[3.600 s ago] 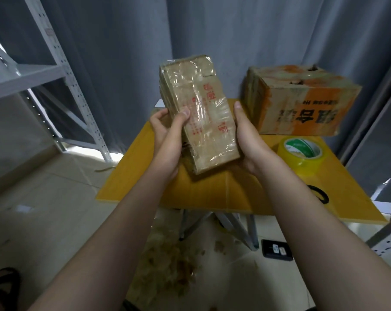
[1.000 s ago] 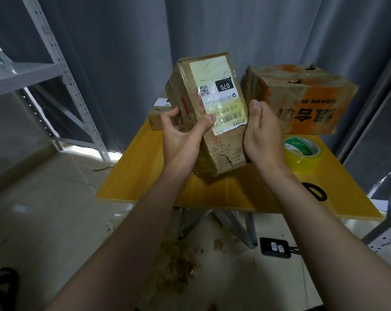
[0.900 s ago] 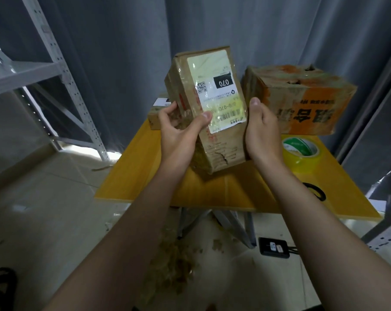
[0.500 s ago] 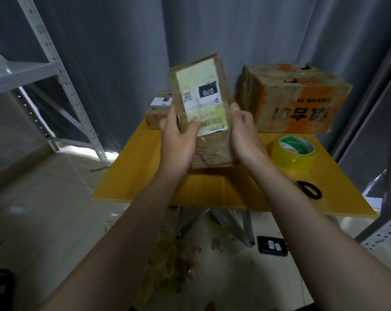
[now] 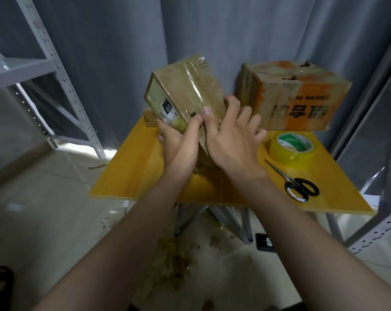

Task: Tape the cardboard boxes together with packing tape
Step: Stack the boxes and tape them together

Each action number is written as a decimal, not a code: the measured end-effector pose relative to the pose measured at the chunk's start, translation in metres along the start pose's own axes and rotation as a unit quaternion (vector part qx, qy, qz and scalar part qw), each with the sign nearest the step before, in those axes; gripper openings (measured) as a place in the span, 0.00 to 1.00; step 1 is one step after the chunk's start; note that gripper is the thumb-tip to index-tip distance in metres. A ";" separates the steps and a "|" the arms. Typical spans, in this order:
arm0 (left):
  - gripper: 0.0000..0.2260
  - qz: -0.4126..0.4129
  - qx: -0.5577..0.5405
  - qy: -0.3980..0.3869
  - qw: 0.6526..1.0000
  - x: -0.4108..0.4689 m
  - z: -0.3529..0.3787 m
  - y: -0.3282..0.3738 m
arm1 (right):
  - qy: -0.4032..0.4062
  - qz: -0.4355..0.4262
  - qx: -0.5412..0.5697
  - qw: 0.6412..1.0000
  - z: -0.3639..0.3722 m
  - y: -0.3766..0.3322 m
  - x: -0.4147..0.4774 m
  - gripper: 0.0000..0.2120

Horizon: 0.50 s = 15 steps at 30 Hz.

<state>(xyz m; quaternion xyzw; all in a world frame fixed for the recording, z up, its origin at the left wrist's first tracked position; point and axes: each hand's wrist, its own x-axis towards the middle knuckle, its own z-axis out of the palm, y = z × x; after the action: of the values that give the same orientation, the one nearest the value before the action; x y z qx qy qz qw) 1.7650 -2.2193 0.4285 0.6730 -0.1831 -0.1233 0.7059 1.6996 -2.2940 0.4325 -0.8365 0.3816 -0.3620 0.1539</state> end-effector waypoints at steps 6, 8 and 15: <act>0.53 -0.003 0.005 -0.011 1.000 0.002 -0.009 0.003 | 0.043 -0.061 0.038 0.996 -0.006 0.007 0.000 0.32; 0.51 0.010 -0.003 -0.014 1.000 0.003 -0.015 0.006 | 0.049 -0.085 0.104 0.990 -0.009 0.013 0.005 0.26; 0.28 0.061 -0.012 -0.065 0.996 0.002 -0.020 0.006 | 0.125 -0.107 0.188 0.968 -0.016 0.037 0.022 0.09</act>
<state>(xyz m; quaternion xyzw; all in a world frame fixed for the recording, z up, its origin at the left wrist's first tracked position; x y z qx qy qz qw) 1.7744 -2.2017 0.4339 0.6427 -0.2679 -0.1255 0.7067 1.6776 -2.3347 0.4345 -0.7766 0.2312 -0.5435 0.2192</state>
